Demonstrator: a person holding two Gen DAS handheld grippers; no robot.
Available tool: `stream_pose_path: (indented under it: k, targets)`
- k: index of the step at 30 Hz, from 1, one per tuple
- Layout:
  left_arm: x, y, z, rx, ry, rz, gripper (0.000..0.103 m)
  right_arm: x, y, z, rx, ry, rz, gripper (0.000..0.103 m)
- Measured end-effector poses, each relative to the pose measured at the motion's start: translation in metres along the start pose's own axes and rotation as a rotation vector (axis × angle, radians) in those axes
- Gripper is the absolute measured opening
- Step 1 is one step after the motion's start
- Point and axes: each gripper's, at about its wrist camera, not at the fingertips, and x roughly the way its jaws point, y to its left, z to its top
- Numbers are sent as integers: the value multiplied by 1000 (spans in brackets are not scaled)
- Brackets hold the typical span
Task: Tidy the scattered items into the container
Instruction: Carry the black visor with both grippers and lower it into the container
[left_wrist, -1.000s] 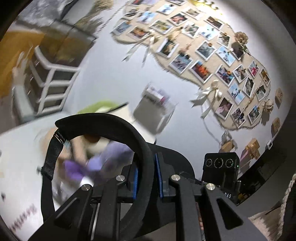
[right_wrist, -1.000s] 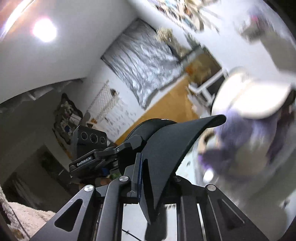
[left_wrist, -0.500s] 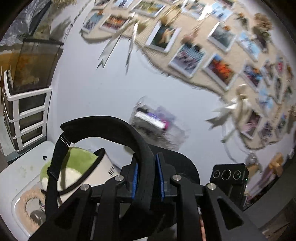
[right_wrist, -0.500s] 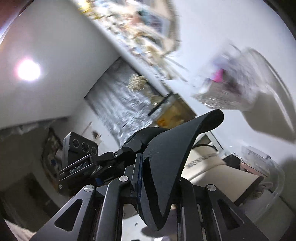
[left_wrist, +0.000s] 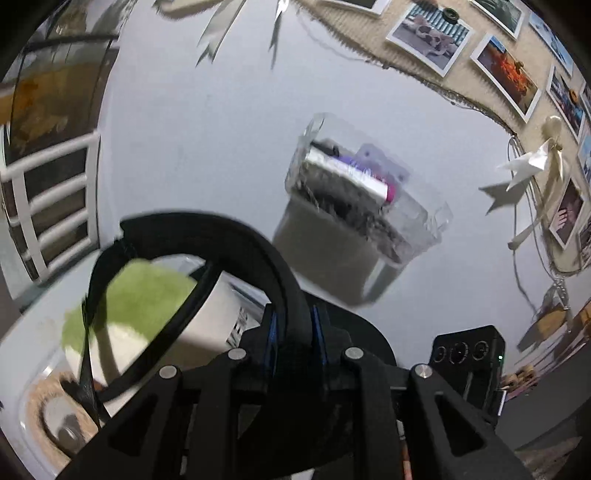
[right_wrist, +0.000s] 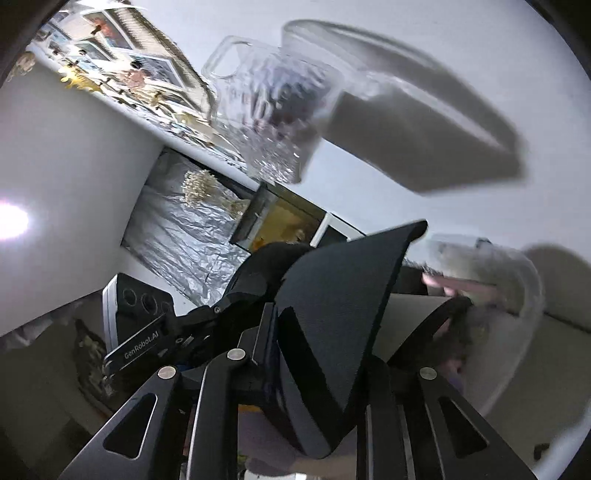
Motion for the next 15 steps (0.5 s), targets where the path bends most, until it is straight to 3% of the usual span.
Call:
stream_pose_path:
  k: [2,7,9,11,15]
  targets:
    - [-2,0,-4,0,-5,6,20,0,4,-1,-10,16,-21,23]
    - [-10,-1,-9,3,-37,66,34,8,10,3,-62,27,-78,26]
    - [-19,-4,-13,28,-62,99,52,12,11,6,-86,22,-97,26]
    - [-28,-6,-14,46,-84,138,57,17,12,8,-106,16,-116,26]
    - [-39,-2,-19,50,-105,200,57,25,12,13,-129,1,-161,27]
